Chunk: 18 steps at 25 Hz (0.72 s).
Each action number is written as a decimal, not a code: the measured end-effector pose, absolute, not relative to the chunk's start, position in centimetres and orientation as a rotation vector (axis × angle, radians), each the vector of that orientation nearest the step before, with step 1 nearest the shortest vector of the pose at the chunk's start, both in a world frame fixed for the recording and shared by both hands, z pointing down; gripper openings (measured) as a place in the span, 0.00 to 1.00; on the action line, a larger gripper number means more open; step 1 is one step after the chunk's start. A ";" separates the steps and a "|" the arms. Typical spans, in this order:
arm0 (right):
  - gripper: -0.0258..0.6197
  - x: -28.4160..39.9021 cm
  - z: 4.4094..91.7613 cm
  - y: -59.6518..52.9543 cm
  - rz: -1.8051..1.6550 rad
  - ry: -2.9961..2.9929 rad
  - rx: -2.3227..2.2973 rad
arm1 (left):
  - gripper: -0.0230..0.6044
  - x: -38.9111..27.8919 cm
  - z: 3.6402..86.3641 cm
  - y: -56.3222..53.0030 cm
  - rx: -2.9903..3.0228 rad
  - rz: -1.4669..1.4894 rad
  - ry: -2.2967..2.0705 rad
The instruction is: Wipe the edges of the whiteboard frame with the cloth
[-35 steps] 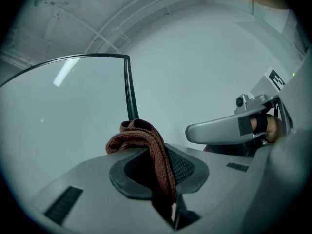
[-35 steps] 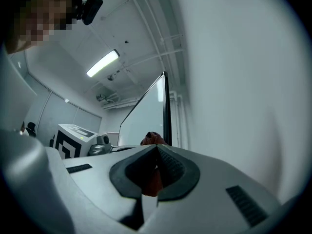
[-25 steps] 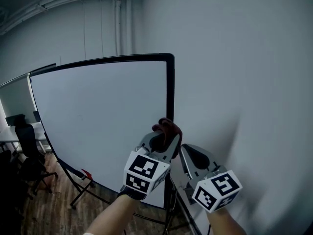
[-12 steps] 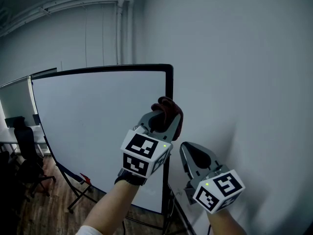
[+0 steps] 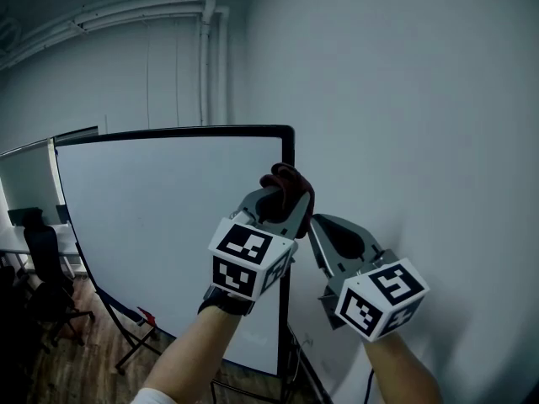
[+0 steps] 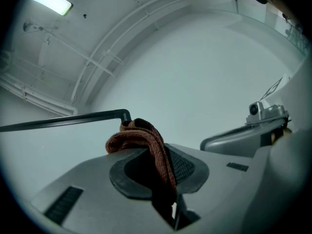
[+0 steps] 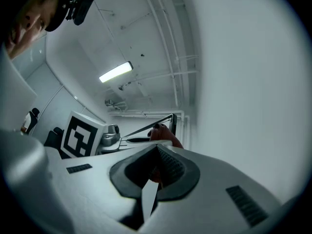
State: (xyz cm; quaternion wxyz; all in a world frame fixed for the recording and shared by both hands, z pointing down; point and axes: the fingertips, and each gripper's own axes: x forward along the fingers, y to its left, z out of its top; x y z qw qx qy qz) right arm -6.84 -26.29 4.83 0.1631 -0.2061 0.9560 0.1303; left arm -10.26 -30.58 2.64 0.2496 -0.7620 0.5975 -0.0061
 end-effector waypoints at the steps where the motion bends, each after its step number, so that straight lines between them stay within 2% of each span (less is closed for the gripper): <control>1: 0.04 -6.8 4.3 -26.4 0.369 2.726 -0.585 | 0.15 -10.2 2.4 -30.6 -2.072 -0.016 1.625; 18: 0.04 -6.5 0.1 -26.3 0.347 2.677 -0.510 | 0.15 -10.1 -1.1 -29.4 -2.040 0.042 1.585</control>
